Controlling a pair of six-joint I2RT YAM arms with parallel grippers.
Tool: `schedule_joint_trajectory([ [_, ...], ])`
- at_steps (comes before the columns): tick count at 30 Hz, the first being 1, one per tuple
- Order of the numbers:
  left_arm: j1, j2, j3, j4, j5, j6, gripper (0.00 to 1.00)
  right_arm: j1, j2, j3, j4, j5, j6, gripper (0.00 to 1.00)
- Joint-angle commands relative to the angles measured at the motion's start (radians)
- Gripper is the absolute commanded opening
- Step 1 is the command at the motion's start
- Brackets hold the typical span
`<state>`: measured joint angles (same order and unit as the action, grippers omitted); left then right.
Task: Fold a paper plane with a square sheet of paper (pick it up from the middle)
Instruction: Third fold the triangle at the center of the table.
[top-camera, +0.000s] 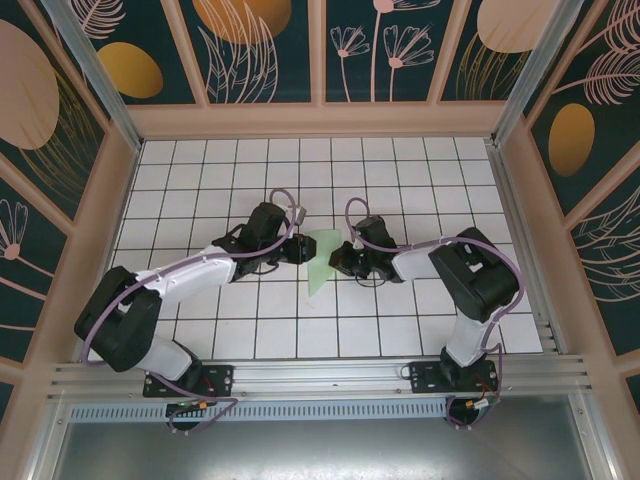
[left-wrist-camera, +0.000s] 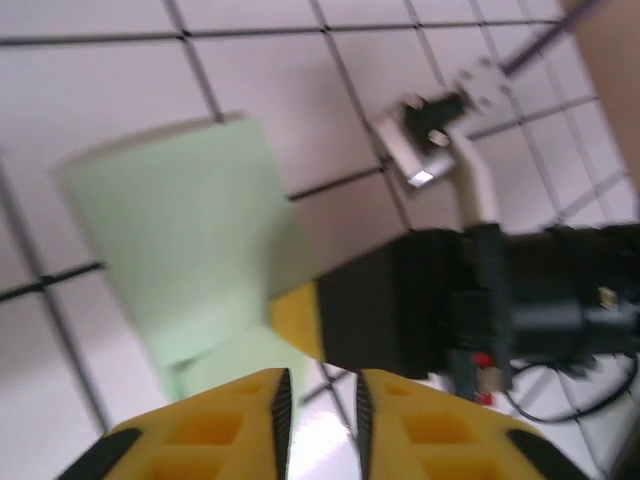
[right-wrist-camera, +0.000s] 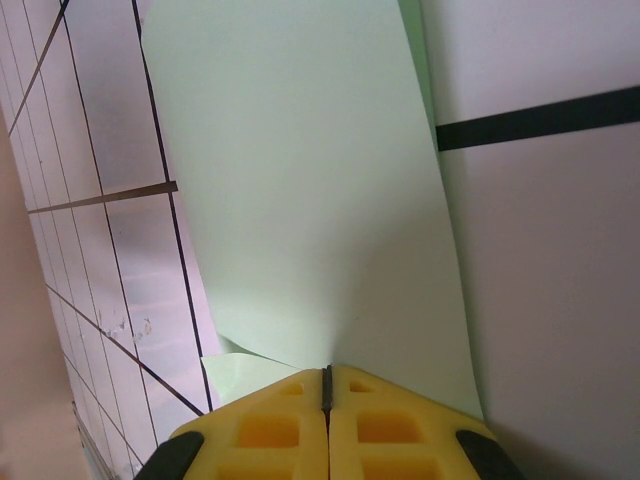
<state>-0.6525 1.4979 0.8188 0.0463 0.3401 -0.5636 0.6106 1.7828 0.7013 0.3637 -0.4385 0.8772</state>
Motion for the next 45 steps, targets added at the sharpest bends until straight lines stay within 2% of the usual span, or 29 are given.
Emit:
schedule_joint_trajectory([
  [1,0.002,0.074,-0.046,0.137,0.247,-0.115,0.21,0.008,0.002,-0.001,-0.056,0.052,0.008,0.08],
  [8,0.002,0.210,-0.058,0.180,0.309,-0.135,0.18,0.008,-0.004,-0.005,-0.059,0.051,0.010,0.08],
  [15,0.000,0.276,-0.082,0.100,0.142,-0.119,0.08,0.004,-0.036,0.034,-0.103,0.058,-0.028,0.10],
  [18,0.001,0.283,-0.115,0.090,0.110,-0.101,0.07,0.004,-0.054,0.063,-0.118,0.045,-0.050,0.10],
  [27,0.000,0.283,-0.133,0.074,0.109,-0.058,0.06,0.045,-0.096,0.063,-0.042,-0.022,-0.037,0.11],
  [41,0.001,0.259,-0.110,0.052,0.102,-0.045,0.06,0.053,0.003,-0.049,0.073,0.004,0.013,0.08],
  [45,0.000,0.247,-0.110,0.051,0.100,-0.045,0.06,0.051,0.001,-0.064,0.044,0.050,0.021,0.07],
])
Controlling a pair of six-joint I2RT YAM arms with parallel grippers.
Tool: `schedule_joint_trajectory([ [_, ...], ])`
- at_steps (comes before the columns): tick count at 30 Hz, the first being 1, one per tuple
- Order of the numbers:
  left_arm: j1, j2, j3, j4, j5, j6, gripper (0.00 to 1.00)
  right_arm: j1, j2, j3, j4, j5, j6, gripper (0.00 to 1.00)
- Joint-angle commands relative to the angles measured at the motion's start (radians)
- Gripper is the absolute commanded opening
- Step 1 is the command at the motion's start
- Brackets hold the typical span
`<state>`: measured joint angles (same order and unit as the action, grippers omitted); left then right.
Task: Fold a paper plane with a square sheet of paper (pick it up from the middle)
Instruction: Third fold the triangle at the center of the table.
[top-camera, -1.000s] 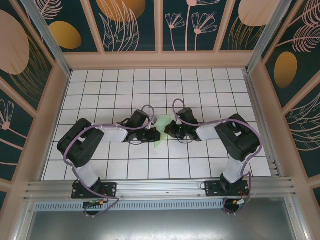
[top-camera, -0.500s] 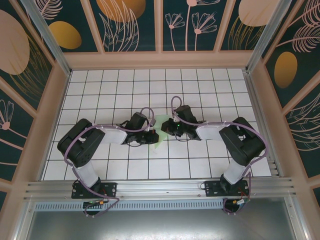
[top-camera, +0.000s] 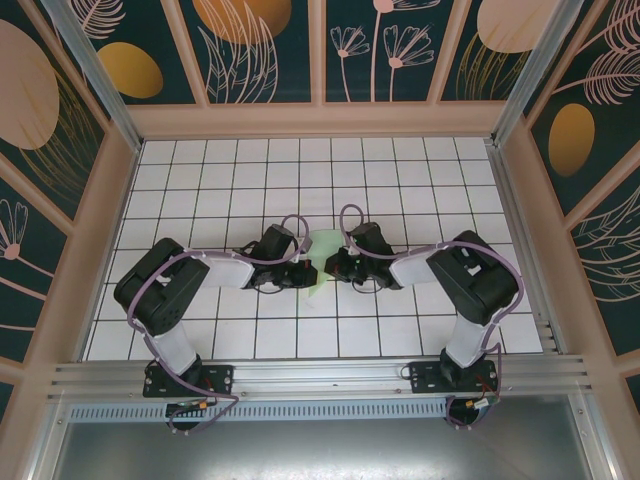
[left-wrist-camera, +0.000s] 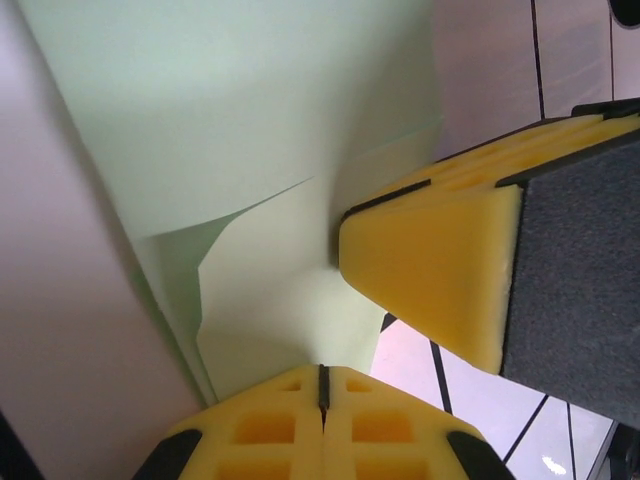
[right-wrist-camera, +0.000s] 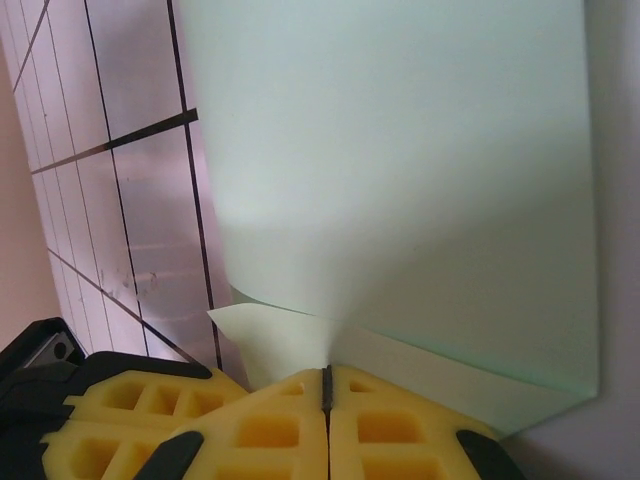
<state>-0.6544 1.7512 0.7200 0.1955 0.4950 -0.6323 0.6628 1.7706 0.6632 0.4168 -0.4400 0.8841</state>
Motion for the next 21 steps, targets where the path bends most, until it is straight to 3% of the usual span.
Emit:
schedule_joint_trajectory([
  [1,0.002,-0.014,-0.013,-0.096,-0.058,0.025,0.07,-0.001,0.008,-0.028,-0.029,0.072,0.019,0.07],
  [7,0.003,-0.120,0.022,-0.096,-0.035,0.013,0.10,0.001,0.021,-0.038,-0.014,0.074,0.036,0.07],
  [11,0.003,-0.156,0.040,-0.063,0.057,-0.022,0.14,0.000,0.023,-0.026,-0.037,0.081,0.024,0.07],
  [16,0.002,-0.107,0.032,0.027,0.186,-0.123,0.14,0.001,0.026,-0.014,-0.064,0.086,0.014,0.07],
  [21,0.002,-0.049,0.025,0.042,0.195,-0.151,0.14,0.001,0.030,-0.010,-0.066,0.086,0.013,0.07],
])
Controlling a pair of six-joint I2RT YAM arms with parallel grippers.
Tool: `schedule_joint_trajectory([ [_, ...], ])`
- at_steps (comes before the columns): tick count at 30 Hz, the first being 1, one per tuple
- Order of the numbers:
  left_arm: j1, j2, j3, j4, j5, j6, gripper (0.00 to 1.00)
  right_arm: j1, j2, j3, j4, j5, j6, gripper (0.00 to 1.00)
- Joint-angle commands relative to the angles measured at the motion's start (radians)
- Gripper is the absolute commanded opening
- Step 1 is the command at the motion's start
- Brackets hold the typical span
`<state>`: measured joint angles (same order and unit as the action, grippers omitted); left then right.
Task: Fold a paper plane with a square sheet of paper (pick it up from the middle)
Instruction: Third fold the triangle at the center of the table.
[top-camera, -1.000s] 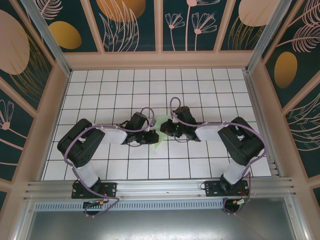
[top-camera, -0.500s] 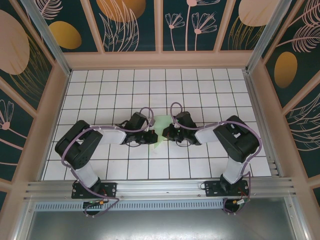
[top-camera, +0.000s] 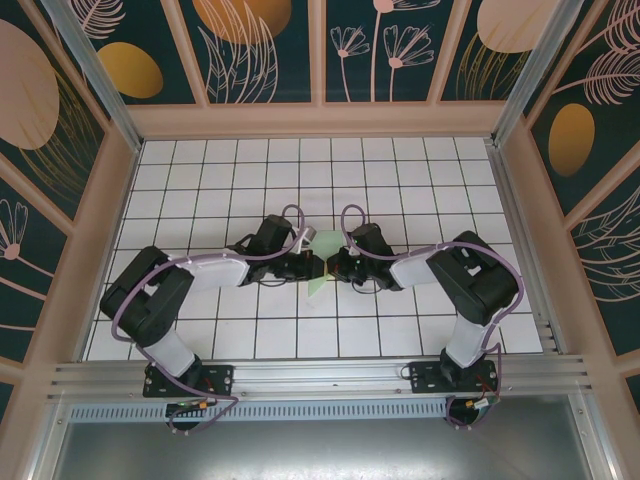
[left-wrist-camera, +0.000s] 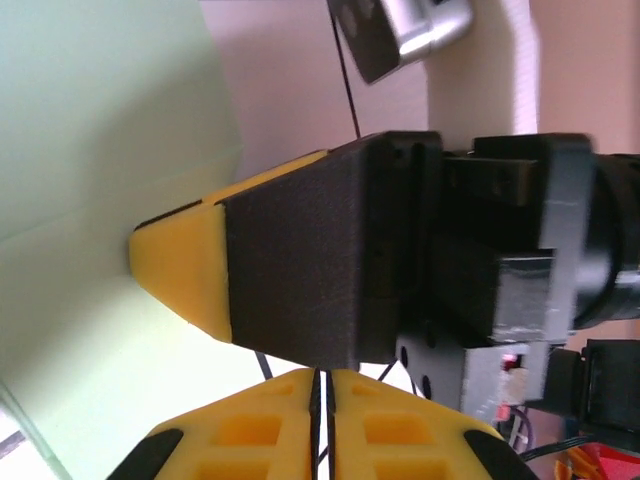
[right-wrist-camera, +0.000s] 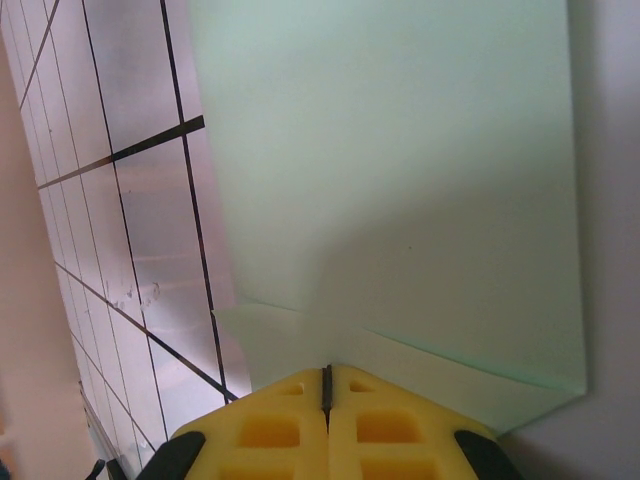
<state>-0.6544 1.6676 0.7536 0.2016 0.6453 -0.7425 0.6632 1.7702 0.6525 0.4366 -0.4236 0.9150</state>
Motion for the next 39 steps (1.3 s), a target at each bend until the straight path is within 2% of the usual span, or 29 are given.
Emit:
schedule_joint_trajectory([
  [1,0.002,0.040,-0.010,0.039,0.046,-0.043,0.15,0.000,0.032,0.004,-0.088,0.069,-0.018,0.07],
  [15,-0.001,0.144,0.007,-0.019,0.006,-0.011,0.13,0.001,0.046,0.021,-0.112,0.071,-0.025,0.07],
  [18,-0.001,0.149,0.005,-0.079,-0.043,0.023,0.13,0.002,0.047,0.024,-0.121,0.078,-0.029,0.07],
  [21,-0.002,0.143,-0.021,-0.102,-0.068,0.037,0.13,0.001,0.046,0.025,-0.132,0.084,-0.033,0.07],
  [39,-0.002,0.003,-0.209,-0.124,-0.053,0.046,0.13,0.001,0.032,0.023,-0.186,0.120,-0.053,0.07],
])
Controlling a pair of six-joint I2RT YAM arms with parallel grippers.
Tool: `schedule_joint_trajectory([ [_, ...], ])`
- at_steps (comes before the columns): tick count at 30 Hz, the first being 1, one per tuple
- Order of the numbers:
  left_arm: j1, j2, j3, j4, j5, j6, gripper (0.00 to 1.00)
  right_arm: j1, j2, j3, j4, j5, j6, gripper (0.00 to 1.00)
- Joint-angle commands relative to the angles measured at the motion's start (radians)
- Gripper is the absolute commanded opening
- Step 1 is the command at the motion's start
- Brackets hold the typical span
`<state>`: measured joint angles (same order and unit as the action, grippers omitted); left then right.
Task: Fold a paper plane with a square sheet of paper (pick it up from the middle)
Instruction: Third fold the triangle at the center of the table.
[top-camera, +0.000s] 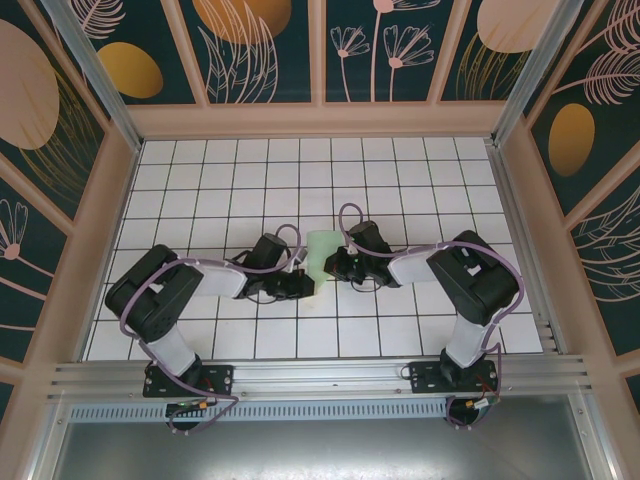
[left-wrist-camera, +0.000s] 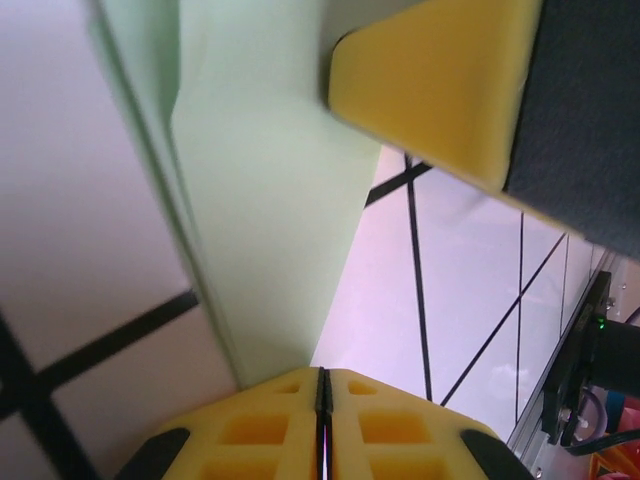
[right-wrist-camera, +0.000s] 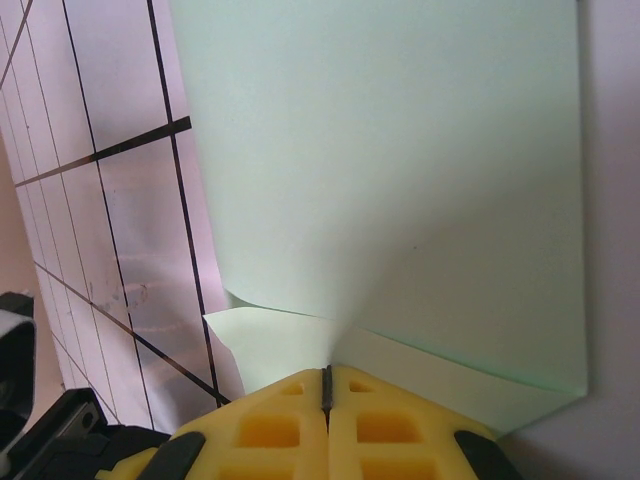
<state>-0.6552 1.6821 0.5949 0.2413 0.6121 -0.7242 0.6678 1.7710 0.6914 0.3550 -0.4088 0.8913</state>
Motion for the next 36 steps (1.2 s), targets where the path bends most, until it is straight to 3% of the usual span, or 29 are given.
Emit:
schedule_joint_trajectory([
  [1,-0.001,-0.019,-0.051,-0.176,-0.020,0.035,0.13,-0.004,0.031,-0.016,-0.105,0.104,-0.028,0.07],
  [7,-0.001,-0.107,-0.028,-0.270,-0.073,0.064,0.11,-0.002,0.029,-0.021,-0.096,0.104,-0.017,0.07],
  [12,-0.001,-0.207,0.015,-0.224,-0.109,0.016,0.13,0.000,0.017,-0.041,-0.066,0.100,0.014,0.07],
  [23,-0.001,0.002,0.136,-0.049,-0.115,-0.030,0.12,0.006,-0.018,-0.073,-0.013,0.104,0.078,0.08],
  [30,-0.001,0.083,0.135,-0.096,-0.190,0.001,0.10,0.003,-0.051,-0.043,-0.027,0.080,0.047,0.09],
  [36,-0.001,0.088,0.086,-0.115,-0.227,0.026,0.09,0.005,-0.172,-0.036,-0.053,0.092,0.000,0.11],
])
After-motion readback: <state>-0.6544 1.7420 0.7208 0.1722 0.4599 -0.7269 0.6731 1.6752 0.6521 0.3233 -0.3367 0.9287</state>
